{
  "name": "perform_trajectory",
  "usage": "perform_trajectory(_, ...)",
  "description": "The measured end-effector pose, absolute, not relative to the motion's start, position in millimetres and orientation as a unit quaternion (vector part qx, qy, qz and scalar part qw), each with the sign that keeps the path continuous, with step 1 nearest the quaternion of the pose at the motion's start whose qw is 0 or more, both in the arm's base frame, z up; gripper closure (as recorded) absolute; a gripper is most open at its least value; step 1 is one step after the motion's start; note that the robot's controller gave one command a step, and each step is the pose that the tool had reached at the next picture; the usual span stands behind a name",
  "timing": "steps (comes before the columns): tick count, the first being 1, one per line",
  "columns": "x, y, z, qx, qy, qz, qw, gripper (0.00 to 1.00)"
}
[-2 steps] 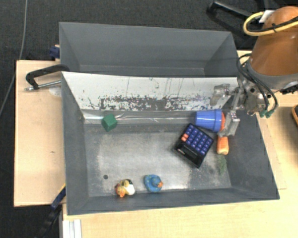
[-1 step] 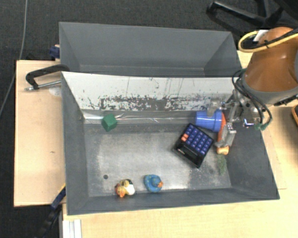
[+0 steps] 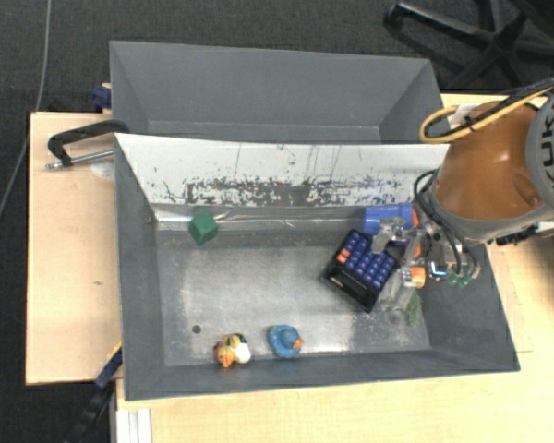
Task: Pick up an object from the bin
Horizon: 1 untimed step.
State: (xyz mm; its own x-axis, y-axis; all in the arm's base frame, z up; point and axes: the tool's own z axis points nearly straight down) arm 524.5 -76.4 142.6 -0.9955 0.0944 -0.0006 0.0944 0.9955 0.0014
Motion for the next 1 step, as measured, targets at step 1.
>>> perform_trajectory(1, 497.5, -59.4, 138.9, 0.072, 0.997, 0.002, -0.001, 0.00)
